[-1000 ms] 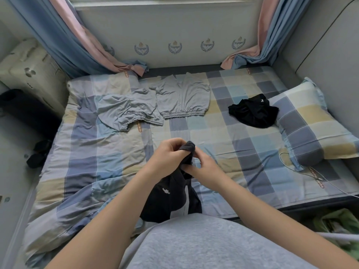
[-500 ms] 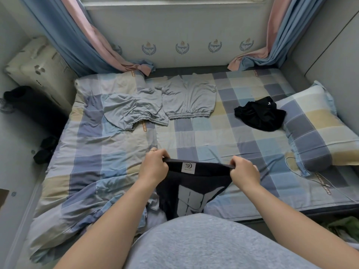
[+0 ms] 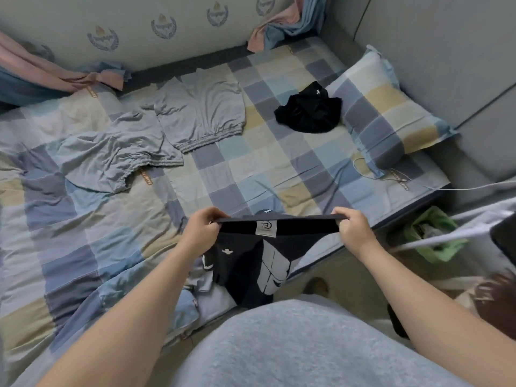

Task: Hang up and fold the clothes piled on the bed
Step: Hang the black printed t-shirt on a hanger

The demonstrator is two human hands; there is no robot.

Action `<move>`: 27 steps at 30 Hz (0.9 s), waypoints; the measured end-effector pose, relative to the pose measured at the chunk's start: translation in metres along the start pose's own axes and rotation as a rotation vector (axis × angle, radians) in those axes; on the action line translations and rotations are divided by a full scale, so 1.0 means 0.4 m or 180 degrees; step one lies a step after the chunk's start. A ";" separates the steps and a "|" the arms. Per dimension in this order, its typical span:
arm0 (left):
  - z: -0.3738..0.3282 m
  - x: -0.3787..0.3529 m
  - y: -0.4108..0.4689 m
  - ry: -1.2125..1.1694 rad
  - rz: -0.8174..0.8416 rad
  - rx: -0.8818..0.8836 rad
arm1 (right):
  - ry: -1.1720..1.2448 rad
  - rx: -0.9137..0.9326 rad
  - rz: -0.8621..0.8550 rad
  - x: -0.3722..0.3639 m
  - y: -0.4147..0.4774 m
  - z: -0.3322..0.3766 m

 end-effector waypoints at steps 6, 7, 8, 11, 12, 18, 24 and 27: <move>-0.093 -0.134 0.003 -0.0550 0.0071 -0.0239 | 0.0786 0.0260 -0.0507 0.105 -0.128 -0.019; -0.117 -0.157 -0.003 -0.0539 0.0105 -0.0294 | 0.0842 0.0260 -0.0590 0.128 -0.150 -0.027; -0.145 -0.180 -0.011 -0.0514 0.0161 -0.0372 | 0.0877 0.0241 -0.0641 0.152 -0.174 -0.035; -0.241 -0.248 -0.039 -0.0344 0.0402 -0.0668 | 0.0942 0.0039 -0.0661 0.215 -0.261 -0.075; -0.274 -0.271 -0.050 -0.0232 0.0481 -0.0787 | 0.0928 -0.0044 -0.0648 0.235 -0.296 -0.093; -0.443 -0.430 -0.187 0.0518 0.1032 -0.1449 | 0.0822 -0.0456 -0.0777 0.349 -0.556 -0.210; -0.535 -0.621 -0.451 0.1071 0.1725 -0.2144 | 0.0327 -0.0761 -0.1128 0.403 -0.829 -0.363; -0.544 -0.726 -0.617 0.1370 0.2094 -0.2344 | -0.0019 -0.0805 -0.1801 0.438 -0.988 -0.441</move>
Point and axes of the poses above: each hand's wrist, its own y-axis towards the middle knuckle, its own x-axis out of the back of the hand, z = x × y, the point moved 3 cm from there along y, towards the middle knuckle, and after that the axes turned 4 degrees about y, right-handed, at the moved point
